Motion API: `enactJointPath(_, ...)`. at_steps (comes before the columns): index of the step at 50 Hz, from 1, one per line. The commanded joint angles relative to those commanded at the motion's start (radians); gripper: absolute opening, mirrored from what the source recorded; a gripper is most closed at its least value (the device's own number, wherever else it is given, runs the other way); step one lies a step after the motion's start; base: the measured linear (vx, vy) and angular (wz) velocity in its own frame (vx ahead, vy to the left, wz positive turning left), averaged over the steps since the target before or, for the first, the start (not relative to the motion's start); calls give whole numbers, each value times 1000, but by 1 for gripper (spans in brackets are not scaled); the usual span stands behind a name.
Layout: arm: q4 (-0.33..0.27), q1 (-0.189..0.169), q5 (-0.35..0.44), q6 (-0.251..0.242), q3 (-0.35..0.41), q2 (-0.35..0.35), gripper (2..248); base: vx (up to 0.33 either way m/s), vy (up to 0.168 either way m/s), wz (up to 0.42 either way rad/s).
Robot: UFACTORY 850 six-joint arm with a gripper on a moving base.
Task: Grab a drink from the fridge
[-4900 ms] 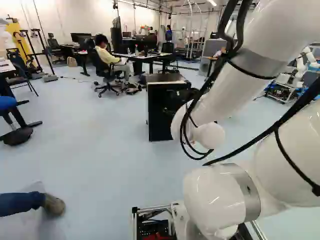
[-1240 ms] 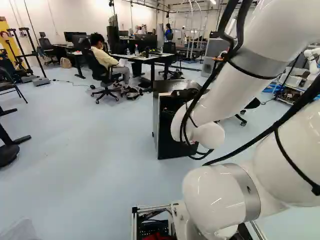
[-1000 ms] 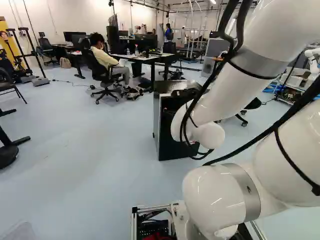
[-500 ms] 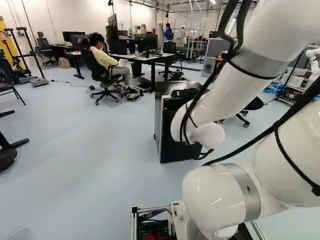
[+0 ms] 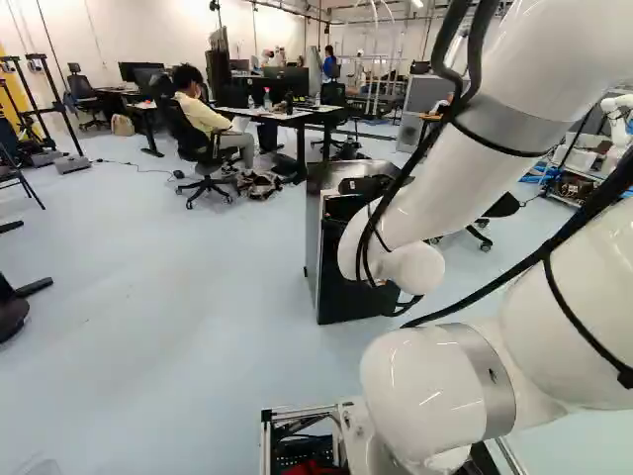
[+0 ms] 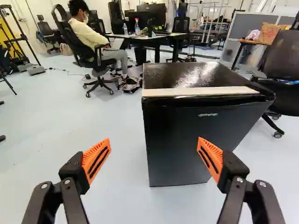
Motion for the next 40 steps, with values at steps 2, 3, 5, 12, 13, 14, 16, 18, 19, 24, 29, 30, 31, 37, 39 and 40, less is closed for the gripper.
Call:
enactJointPath(2,0,0,0,0,0,0,247,0,0,0)
enactJointPath(3,0,0,0,0,0,0,247,0,0,0)
enactJointPath(5,0,0,0,0,0,0,247,0,0,0)
enactJointPath(12,0,0,0,0,0,0,247,0,0,0)
enactJointPath(13,0,0,0,0,0,0,247,0,0,0)
enactJointPath(14,0,0,0,0,0,0,247,0,0,0)
enactJointPath(16,0,0,0,0,0,0,247,0,0,0)
enactJointPath(18,0,1,0,0,0,0,247,0,0,0)
enactJointPath(19,0,1,0,0,0,0,247,0,0,0)
enactJointPath(24,0,6,0,0,0,0,247,0,0,0)
enactJointPath(29,0,14,0,0,-2,-2,247,0,0,0)
enactJointPath(30,0,16,0,0,-2,-2,247,0,0,0)
enactJointPath(31,1,19,0,0,-3,-3,247,0,0,0)
enactJointPath(37,10,34,0,0,-8,-9,247,0,0,0)
enactJointPath(39,15,40,0,0,-10,-11,247,0,0,0)
enactJointPath(40,18,43,0,0,-11,-13,247,0,0,0)
